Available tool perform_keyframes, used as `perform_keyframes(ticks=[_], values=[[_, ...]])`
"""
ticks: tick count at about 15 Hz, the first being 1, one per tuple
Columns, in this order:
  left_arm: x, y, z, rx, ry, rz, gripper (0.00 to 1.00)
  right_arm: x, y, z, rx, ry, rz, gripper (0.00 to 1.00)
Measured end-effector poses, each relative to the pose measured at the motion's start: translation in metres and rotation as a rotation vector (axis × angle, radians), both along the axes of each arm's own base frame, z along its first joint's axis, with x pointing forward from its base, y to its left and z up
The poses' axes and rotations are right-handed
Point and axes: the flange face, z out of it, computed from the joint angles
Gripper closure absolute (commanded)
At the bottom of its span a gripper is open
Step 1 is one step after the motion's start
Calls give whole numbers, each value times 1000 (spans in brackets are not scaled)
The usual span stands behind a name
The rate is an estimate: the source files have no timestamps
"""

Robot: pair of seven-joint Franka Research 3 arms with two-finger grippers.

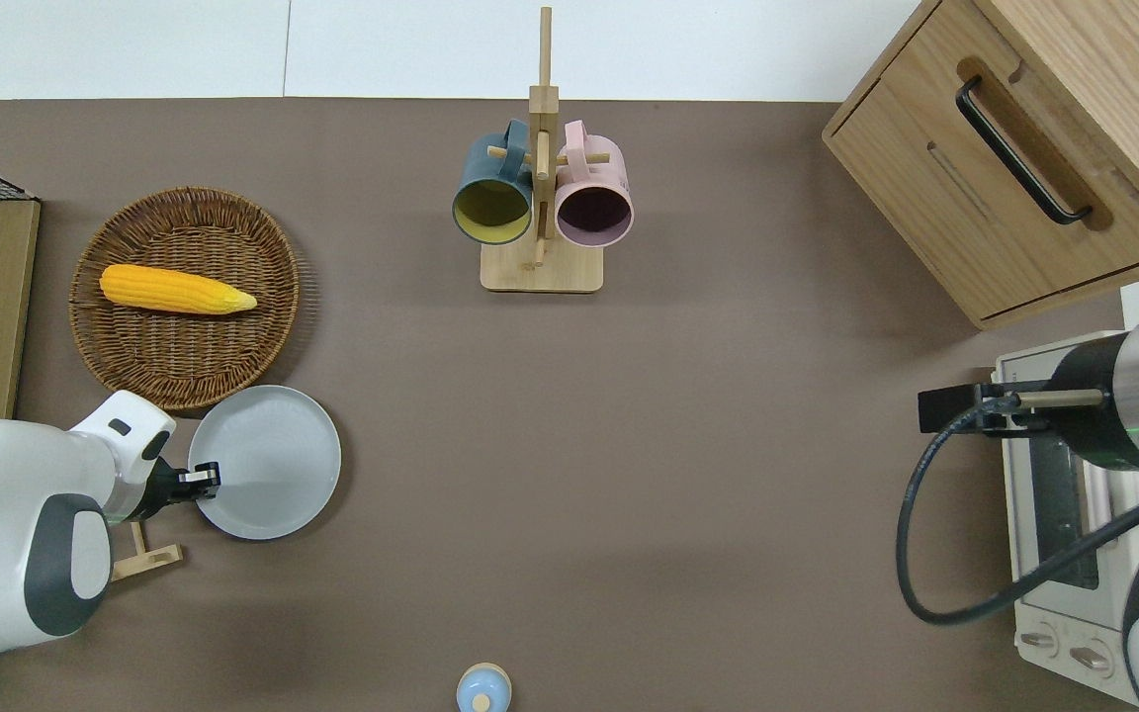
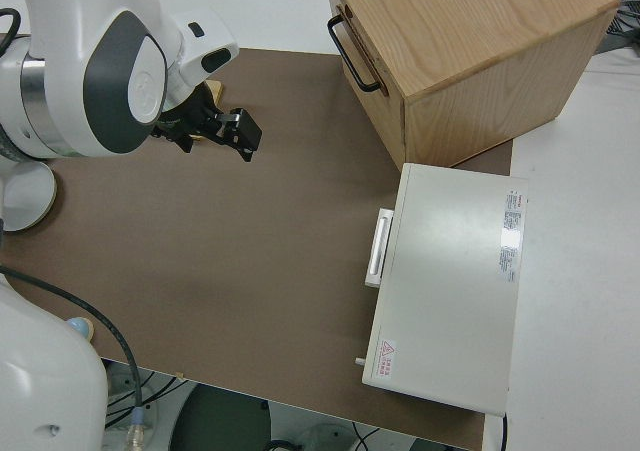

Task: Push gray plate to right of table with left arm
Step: 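Push the gray plate with the left gripper toward the table center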

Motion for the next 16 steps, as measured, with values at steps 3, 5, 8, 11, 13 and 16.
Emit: perform_keyframes(ticks=[3,5,8,11,13,16], values=[[2,-1,4,-16,-11,9,1000,0,0,0,0,0,0,5],[1,-1,6,-21,-14,11,1000,0,0,0,0,0,0,5],[1,-1,6,-21,-14,8,1000,0,0,0,0,0,0,5],[1,-6,6,-37,-13,7,1000,0,0,0,0,0,0,7],[1,-16,4,-60,-7,7,1000,0,0,0,0,0,0,5],[0,-36,2,-89,-1,-4,1000,0,0,0,0,0,0,5]])
